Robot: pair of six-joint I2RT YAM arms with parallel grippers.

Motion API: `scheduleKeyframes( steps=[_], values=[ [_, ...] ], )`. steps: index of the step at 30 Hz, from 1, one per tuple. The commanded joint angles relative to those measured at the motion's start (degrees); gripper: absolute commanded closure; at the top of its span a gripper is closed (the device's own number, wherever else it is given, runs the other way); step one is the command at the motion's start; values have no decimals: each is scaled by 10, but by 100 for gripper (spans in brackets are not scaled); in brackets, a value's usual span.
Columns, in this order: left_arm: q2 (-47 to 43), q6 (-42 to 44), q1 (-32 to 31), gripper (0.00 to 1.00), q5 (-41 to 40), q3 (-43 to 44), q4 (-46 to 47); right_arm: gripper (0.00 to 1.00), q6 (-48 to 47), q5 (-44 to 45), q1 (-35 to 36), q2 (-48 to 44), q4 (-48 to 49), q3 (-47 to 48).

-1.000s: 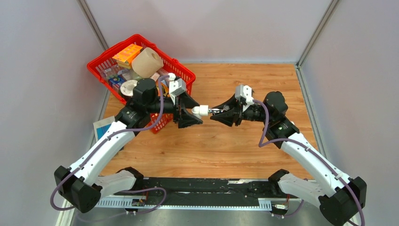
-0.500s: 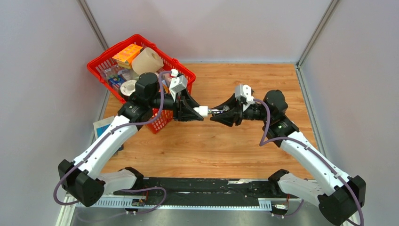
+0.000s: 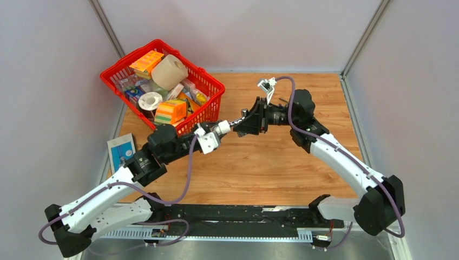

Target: Install the water faucets

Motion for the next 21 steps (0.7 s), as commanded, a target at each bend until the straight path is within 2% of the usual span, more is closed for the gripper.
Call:
scheduleKeyframes(
  steps=[1, 4, 6, 7, 10, 13, 15, 17, 21],
  values=[
    [8, 182, -53, 100, -301, -60, 114, 100, 190, -9, -12, 36, 35, 28],
    [7, 282, -94, 100, -400, -123, 205, 100, 196, -2, -13, 45, 22, 26],
    [11, 312, -115, 100, -439, -143, 244, 99, 190, 1, -13, 53, 2, 29],
    [12, 307, -119, 100, -443, -140, 240, 97, 181, 5, -14, 58, -13, 33],
    [8, 211, -118, 100, -425, -119, 203, 92, 160, 9, -17, 57, -26, 32],
    [3, 135, -118, 100, -401, -104, 157, 92, 145, 20, -29, 47, -29, 29],
    [-5, 112, -118, 100, -395, -110, 156, 93, 140, 24, -36, 44, -30, 28],
    [-12, 103, -118, 100, -391, -119, 163, 100, 133, 23, -38, 42, -31, 27],
    [-12, 88, -118, 100, -383, -118, 156, 100, 119, 30, -38, 36, -30, 22]
  ],
)
